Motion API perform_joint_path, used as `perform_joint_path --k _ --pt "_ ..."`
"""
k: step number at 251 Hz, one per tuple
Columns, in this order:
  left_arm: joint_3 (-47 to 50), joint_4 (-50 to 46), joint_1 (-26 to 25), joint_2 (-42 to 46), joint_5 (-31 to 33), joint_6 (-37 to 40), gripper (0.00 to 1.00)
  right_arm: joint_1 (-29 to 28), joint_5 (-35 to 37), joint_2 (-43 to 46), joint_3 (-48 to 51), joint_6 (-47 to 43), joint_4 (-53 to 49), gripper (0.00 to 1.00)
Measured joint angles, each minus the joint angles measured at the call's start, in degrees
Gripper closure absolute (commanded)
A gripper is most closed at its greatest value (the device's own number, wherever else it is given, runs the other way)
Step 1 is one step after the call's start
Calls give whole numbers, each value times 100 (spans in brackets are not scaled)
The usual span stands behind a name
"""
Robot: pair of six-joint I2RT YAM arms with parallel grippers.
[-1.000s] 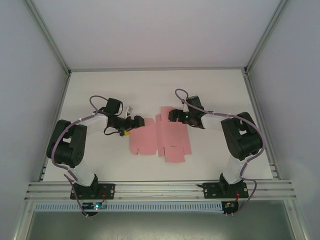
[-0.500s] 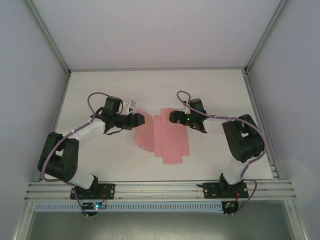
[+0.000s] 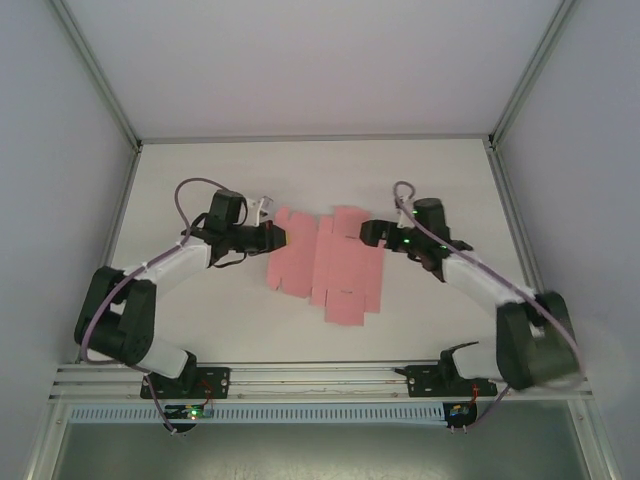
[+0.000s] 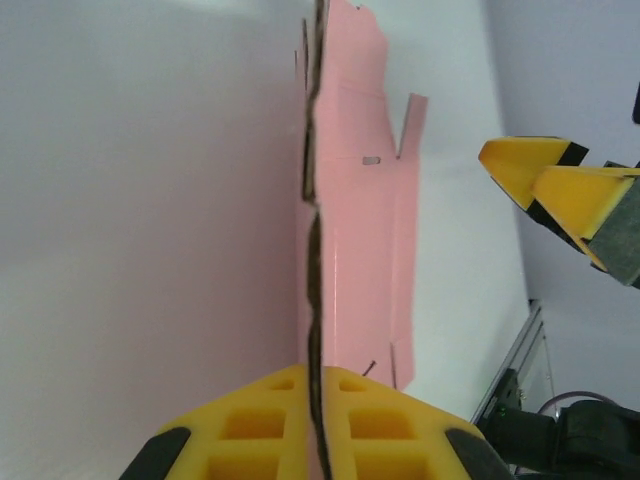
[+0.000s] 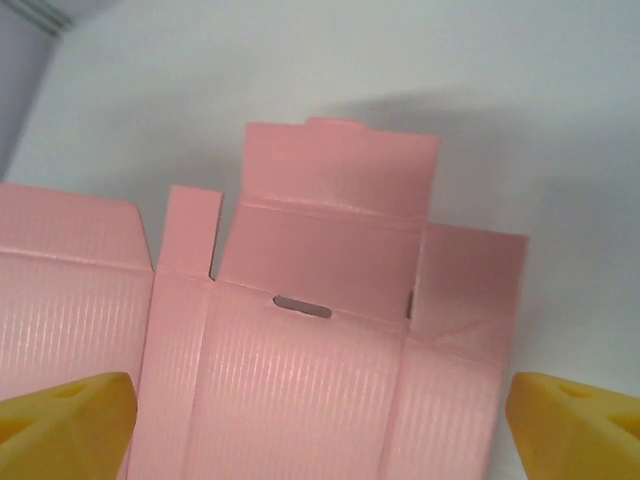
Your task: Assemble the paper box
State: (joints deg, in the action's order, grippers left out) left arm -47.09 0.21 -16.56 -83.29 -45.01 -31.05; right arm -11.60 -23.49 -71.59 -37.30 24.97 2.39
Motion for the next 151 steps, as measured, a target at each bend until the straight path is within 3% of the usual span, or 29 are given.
perform_joint_path --k 30,65,122,142,151 --pt "221 684 -68 575 -173 -133 100 586 -269 1165 623 -63 85 2" --pt "420 1375 -199 1154 -345 -267 100 789 -774 2009 1440 33 208 2" --pt "855 2096 -555 2269 -426 -205 100 962 -1626 2190 2006 192 916 3" --pt "990 2295 -675 2664 -341 -133 100 962 -1847 2144 2024 227 1294 10" --pt "1025 2328 -710 2798 -262 -109 100 962 -1954 2120 2024 264 1486 18"
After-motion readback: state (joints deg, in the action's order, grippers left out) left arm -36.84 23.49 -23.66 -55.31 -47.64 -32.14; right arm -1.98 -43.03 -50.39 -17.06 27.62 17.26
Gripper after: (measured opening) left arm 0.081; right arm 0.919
